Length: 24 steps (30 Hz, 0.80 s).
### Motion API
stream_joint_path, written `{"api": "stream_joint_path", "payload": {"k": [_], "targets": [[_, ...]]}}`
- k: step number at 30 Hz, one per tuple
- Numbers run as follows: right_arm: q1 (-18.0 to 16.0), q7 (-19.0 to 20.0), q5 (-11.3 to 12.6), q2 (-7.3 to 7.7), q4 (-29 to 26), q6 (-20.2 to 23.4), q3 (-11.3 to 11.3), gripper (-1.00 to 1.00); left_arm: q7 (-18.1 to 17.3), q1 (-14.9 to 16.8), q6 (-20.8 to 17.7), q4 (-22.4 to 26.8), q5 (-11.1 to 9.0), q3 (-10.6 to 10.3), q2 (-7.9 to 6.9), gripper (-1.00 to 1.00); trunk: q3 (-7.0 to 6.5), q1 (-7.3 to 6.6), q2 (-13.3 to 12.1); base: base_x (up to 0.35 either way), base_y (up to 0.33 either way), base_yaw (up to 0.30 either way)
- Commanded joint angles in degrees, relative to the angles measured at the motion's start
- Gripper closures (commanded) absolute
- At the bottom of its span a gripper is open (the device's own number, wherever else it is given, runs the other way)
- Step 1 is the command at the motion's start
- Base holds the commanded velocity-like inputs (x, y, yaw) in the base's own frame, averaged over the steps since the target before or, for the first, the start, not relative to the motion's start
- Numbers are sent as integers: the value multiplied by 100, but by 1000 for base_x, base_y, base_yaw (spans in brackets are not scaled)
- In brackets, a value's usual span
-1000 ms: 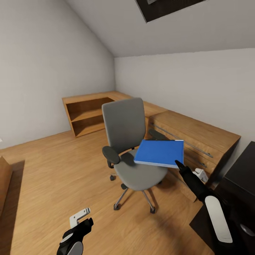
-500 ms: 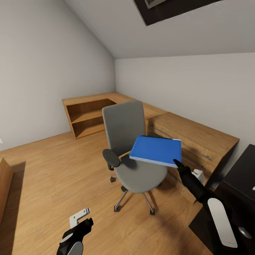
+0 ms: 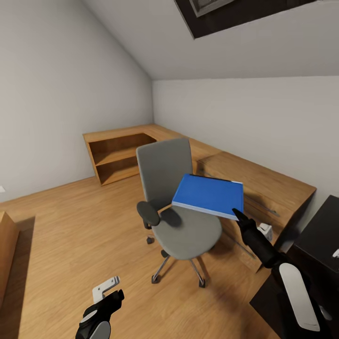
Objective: In the bedroom, organize the workspace by keeping the computer under the desk, ensuring the monitor is on the desk, placing the keyboard on the desk next to the monitor, placing the mouse on the desk next to the keyboard, moving the folder from the swivel chair onto the desk next to the mouse, stacking the notebook on top of the folder with the pen on top of the notebook, and positioning the swivel chair next to the desk.
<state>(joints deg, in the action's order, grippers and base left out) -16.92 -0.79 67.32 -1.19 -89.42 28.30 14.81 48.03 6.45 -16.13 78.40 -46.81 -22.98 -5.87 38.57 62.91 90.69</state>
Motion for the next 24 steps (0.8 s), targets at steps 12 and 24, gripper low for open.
{"api": "stream_joint_path", "payload": {"k": [12, 24], "targets": [[-5, -14, 377, 14, -9, 61, 30, 100, 40, 5, -22, 8, -21, -13, -2, -100, -211, -265, -480, 0, 0, 0], [-5, -35, 378, -13, -5, 13, 23, 100, 40, 5, -22, 8, -21, -18, -2, -100, -426, -528, -961, 0, 0, 0]]}}
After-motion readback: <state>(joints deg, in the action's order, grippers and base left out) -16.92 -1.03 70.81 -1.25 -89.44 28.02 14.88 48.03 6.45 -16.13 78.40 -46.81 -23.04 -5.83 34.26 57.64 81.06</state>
